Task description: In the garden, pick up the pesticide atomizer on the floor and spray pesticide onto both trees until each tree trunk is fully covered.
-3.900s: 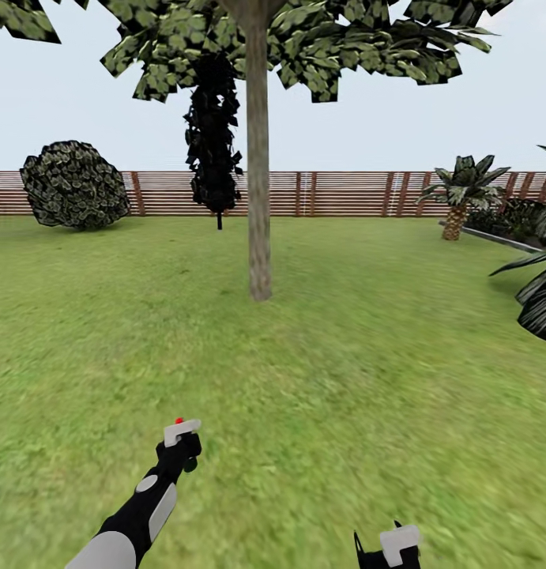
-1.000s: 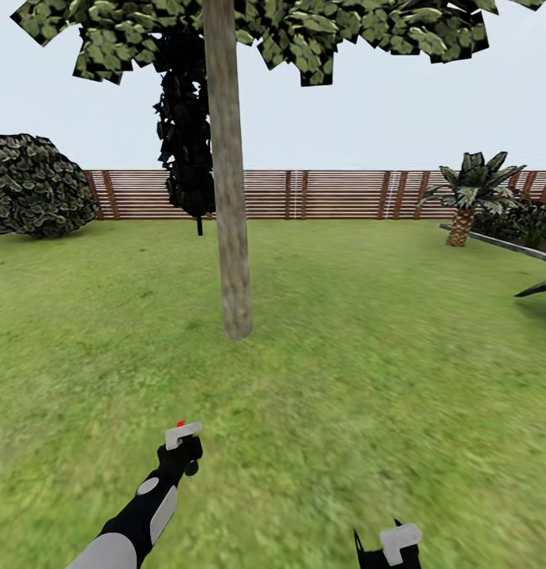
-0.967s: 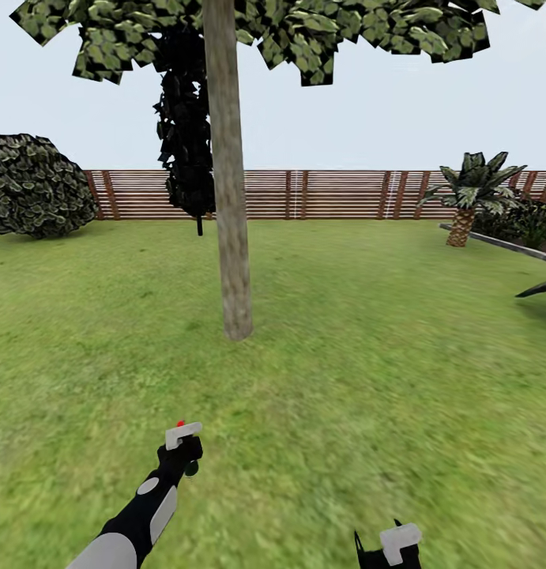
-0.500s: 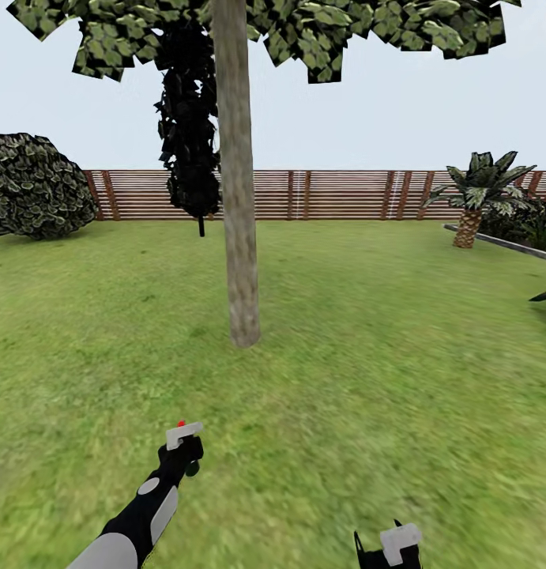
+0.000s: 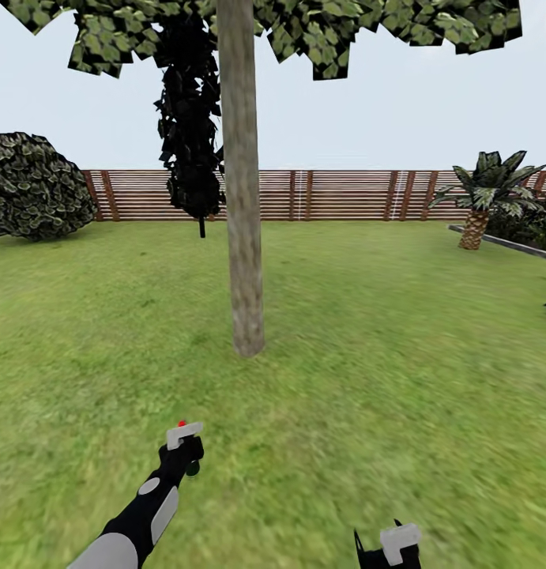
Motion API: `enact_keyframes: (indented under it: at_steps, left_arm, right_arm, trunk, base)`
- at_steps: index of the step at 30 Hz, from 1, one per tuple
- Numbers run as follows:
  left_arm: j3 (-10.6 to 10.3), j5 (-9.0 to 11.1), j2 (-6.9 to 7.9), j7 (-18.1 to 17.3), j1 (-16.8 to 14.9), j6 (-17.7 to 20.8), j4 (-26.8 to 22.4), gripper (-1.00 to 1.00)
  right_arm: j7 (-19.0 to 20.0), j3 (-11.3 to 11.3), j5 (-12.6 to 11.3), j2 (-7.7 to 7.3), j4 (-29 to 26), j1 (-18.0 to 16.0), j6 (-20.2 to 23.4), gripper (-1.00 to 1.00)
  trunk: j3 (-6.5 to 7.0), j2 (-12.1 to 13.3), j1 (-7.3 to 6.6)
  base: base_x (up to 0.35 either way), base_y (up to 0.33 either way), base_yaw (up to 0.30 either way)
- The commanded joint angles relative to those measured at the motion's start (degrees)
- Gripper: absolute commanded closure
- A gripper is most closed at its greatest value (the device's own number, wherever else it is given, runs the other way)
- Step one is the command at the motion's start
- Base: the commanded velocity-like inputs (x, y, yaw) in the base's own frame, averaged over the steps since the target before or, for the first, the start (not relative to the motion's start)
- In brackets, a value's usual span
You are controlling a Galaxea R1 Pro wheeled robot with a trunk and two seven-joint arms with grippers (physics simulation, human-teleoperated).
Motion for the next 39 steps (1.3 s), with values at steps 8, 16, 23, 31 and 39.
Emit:
enact_keyframes:
  at_steps: [8,16,23,31,39]
  left_arm:
    - [0.4,0.2,-0.05,-0.4,0.0,-0.2,-0.1,1.0]
    - [0.4,0.2,-0.03,-0.5,0.0,-0.3,-0.1,1.0]
    - [-0.9,-0.1,0.0,-3.9,0.0,-0.3,0.0,1.0]
    - [-9.5,-4.4,1.3,-47.5,0.0,11.5,-13.1,1.0]
    - [-21.4,-7.9,-0.43,-53.8,0.0,15.0,-16.0,1.0]
  right_arm:
    - [-0.7,0.2,0.5,-0.1,0.0,0.0,-0.1,-1.0]
    - [-0.5,-1.4,0.2,-2.51,-5.5,-1.0,1.1,-1.0]
    - [15.6,-2.2,0.0,-4.76,3.1,-22.6,22.2,-1.0]
    - [56.4,-2.4,-0.9,-8.69,9.2,-43.4,30.5,-1.0]
    - [65.3,-2.3,-1.7,1.43,0.4,-45.4,40.1,1.0]
  trunk:
    - [-0.06,0.0,0.03]
    - [-0.06,0.0,0.03]
    - [-0.06,0.0,0.03]
    - [-0.06,0.0,0.03]
    - [-0.06,0.0,0.03]
  base:
    - [0.245,0.001,0.0]
    - [0.014,0.0,0.0]
    - [0.001,0.0,0.0]
    - [0.0,0.0,0.0]
    - [0.0,0.0,0.0]
